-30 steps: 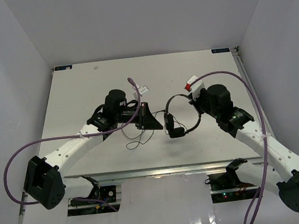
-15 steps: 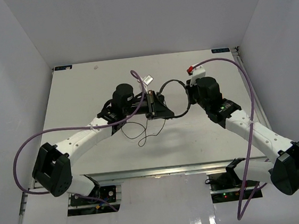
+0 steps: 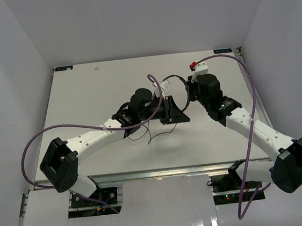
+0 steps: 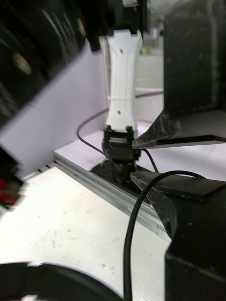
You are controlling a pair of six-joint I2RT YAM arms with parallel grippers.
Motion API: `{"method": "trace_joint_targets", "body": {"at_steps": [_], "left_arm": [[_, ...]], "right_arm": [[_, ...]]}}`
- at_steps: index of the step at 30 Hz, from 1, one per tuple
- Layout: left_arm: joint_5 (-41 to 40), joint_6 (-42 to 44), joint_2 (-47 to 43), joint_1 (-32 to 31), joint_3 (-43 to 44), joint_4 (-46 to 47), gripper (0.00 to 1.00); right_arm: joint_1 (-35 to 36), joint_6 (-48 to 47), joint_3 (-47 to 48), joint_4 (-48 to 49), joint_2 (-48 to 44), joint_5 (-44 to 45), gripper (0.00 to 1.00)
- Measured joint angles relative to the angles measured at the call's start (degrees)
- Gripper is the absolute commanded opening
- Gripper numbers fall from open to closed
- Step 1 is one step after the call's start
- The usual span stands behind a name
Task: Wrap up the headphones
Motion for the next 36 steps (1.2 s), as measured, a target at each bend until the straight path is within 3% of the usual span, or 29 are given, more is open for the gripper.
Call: {"method": "trace_joint_targets", "body": {"at_steps": [9, 15, 27, 29, 31, 36], "left_arm": [[-9.8, 12.9, -4.0, -10.9, -10.3, 4.5, 0.44], [-17.8, 21.6, -6.8, -16.6, -21.6, 13.9, 0.41], [-30.8, 35.4, -6.8, -18.6, -35.7, 31.3, 0.29], [-32.6, 37.0, -6.7, -18.6, -37.6, 34.3, 0.35], [-33.9, 38.1, -6.6, -18.6, -38.9, 37.1, 0.49], [-36.7, 41.0, -6.5, -18.6, -39.7, 39.2, 0.57]], "right_arm": [[-2.1, 2.2, 4.2, -1.8, -1.3, -2.5, 0.08], [-4.6, 4.7, 7.7, -6.0, -2.1, -6.5, 0.08], [-11.9, 11.5, 12.8, -12.4, -3.2, -19.7, 0.08], [-13.0, 12.7, 12.8, -13.1, -3.5, -22.3, 0.08], [-13.8, 13.6, 12.8, -13.6, -3.6, -24.8, 0.08], [-14.5, 14.2, 12.8, -14.6, -4.3, -29.1, 0.08]]}}
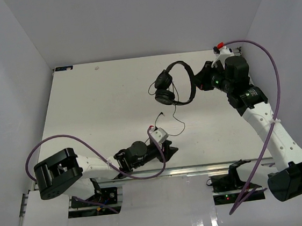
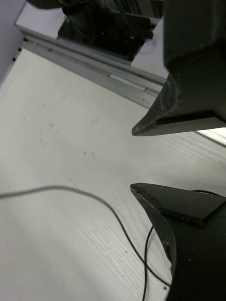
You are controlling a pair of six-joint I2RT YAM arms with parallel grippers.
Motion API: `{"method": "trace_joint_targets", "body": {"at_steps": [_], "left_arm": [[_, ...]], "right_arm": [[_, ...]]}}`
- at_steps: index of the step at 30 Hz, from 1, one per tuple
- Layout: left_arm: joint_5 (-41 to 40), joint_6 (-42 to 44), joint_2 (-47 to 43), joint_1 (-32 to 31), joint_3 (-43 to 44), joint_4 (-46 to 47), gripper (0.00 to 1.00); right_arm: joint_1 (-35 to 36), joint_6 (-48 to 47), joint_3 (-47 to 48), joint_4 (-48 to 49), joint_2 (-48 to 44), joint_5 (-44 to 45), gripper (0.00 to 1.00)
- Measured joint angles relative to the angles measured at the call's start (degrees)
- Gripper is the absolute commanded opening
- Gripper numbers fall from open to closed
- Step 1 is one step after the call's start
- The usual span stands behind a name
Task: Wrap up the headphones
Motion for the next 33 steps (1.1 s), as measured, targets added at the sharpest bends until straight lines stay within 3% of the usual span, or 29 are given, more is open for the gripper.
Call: {"method": "trace_joint_targets", "body": {"at_steps": [6, 12, 19, 23, 24, 26, 28, 30, 33], "left_arm": [[-5.7, 7.4, -0.1, 0.0, -0.8, -2.6, 0.64], [-4.3, 18.9, -0.3, 0.1, -4.7, -0.9, 0.68], [-1.0, 25.8, 7.8, 1.1, 1.3, 0.5, 0.70], [0.4, 27.3, 14.1, 2.9, 6.0, 1.4, 0.66], [0.7, 27.6, 15.4, 3.3, 7.0, 1.4, 0.61], [1.5, 28.0, 17.8, 4.1, 8.8, 1.2, 0.31], [2.5, 28.5, 19.3, 4.8, 9.9, 1.1, 0.16], [3.7, 28.3, 19.9, 5.3, 10.3, 1.1, 0.05], [5.3, 28.0, 19.9, 5.8, 10.1, 1.4, 0.00]], "right_arm": [[-0.4, -3.9, 0.2, 0.0, -1.3, -7.8, 0.08], [-1.2, -5.8, 1.6, 0.1, -1.4, -15.5, 0.08], [-1.8, -5.7, 1.6, 0.0, -2.1, -19.7, 0.08], [-2.1, -5.6, 1.6, -0.1, -3.0, -21.3, 0.08], [-2.2, -5.5, 1.6, -0.1, -3.3, -21.7, 0.08], [-2.3, -5.4, 1.6, -0.1, -4.0, -22.6, 0.08], [-2.5, -5.3, 1.6, -0.1, -4.5, -23.4, 0.08], [-2.6, -5.2, 1.6, -0.1, -5.0, -24.0, 0.08], [-2.9, -5.1, 1.6, -0.1, -5.3, -24.9, 0.08]]}}
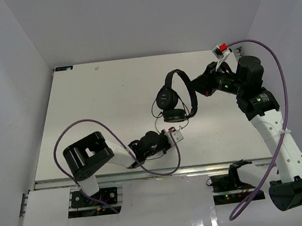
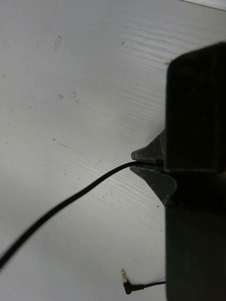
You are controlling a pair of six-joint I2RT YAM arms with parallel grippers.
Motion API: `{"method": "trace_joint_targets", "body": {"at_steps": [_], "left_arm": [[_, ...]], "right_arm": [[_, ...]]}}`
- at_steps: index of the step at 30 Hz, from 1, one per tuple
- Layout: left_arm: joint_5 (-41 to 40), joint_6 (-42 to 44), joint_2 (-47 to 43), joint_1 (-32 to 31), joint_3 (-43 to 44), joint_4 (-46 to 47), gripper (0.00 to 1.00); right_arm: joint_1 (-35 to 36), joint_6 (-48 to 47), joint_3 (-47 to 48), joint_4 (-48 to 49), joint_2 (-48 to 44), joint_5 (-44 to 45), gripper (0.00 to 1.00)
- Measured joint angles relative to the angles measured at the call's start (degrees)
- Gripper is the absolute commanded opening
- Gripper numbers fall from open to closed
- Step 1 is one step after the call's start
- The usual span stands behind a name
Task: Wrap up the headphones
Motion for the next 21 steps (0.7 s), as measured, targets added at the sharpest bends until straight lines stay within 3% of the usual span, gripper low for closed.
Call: {"method": "trace_joint_targets", "body": {"at_steps": [9, 15, 21], "left_arm": [[3.7, -2.8, -10.0, 3.3, -8.4, -1.6, 0.00], [6.5, -5.6, -23.8, 10.8, -11.0, -7.6, 0.00], [9.8, -9.1, -29.3, 18.4, -9.8, -17.4, 0.00]], "right_arm": [[-1.1, -1.6, -0.2, -0.4, -0.2, -2.9, 0.08], [-2.2, -6.6, -0.9, -0.9, -2.1, -10.0, 0.08], [-2.4, -13.1, -1.4, -3.0, -4.0, -14.4, 0.08]]}}
